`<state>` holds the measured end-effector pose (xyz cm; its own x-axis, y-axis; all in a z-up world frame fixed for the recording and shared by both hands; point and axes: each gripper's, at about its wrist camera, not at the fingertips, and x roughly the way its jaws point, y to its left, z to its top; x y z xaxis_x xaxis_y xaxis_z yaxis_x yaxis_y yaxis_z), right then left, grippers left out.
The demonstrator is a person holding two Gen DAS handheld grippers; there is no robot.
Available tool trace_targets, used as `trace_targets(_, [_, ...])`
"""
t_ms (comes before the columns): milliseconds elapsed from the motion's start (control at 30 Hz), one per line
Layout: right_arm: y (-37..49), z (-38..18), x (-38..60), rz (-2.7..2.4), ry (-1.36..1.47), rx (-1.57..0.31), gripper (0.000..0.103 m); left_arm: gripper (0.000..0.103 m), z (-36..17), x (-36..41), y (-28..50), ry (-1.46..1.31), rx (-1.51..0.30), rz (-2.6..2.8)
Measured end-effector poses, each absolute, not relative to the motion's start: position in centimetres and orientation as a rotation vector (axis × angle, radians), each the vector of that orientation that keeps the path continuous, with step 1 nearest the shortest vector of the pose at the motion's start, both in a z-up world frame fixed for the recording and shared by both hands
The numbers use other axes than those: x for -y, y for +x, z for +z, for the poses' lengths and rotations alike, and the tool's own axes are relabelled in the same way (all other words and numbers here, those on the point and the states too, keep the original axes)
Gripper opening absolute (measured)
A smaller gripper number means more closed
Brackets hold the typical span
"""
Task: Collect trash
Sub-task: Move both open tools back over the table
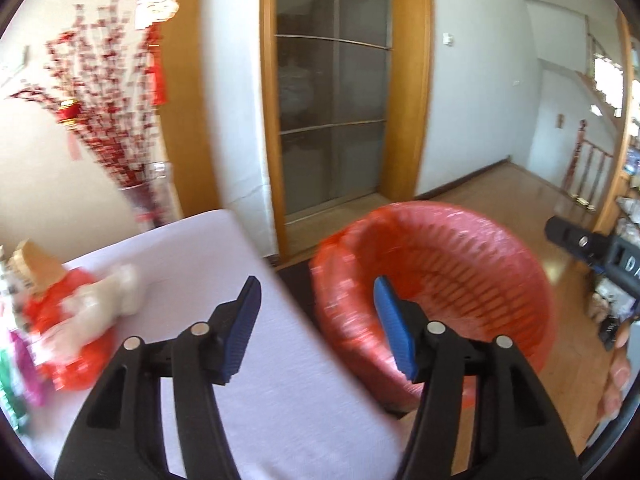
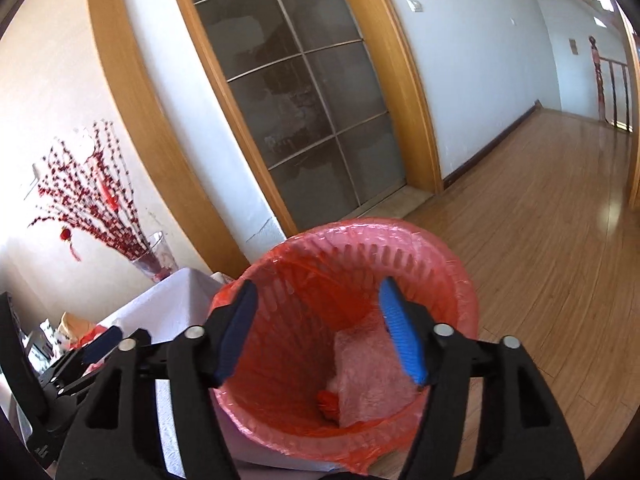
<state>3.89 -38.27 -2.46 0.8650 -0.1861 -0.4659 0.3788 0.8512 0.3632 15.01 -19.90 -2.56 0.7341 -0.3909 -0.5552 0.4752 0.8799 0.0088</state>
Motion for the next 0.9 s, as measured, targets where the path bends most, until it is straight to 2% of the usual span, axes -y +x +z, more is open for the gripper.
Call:
trace_targets(167, [4.5, -2.3, 35.7, -0.276, 0.432, -0.426, 0.083, 0.066, -2.2, 15.2, 14.1, 0.162, -0.572, -0.351])
trace_targets(267, [5.1, -2.1, 33.9, -0.249, 0.413, -0.428, 0.087, 0.067, -2.0, 11.7, 13.9, 0.143, -0.580, -0.275])
trace_targets(567, [7.0, -1.6, 27.1, -0.144, 0.305, -0.453, 0.088, 0.067, -1.3, -2.2, 13.7, 0.059, -0.570, 0.020])
trace_targets(733, [8.2, -1.7, 24.0, -0.081, 0.298, -0.477, 0.088, 0.067, -2.4, -10.5, 14.5, -0.027, -0.622, 0.173])
trace_targets(900, [9.4, -1.9, 20.9, -0.013, 0.271, -0.506, 0.088, 0.067, -4.5, -14.2, 15.9, -0.079, -0.705, 0.200])
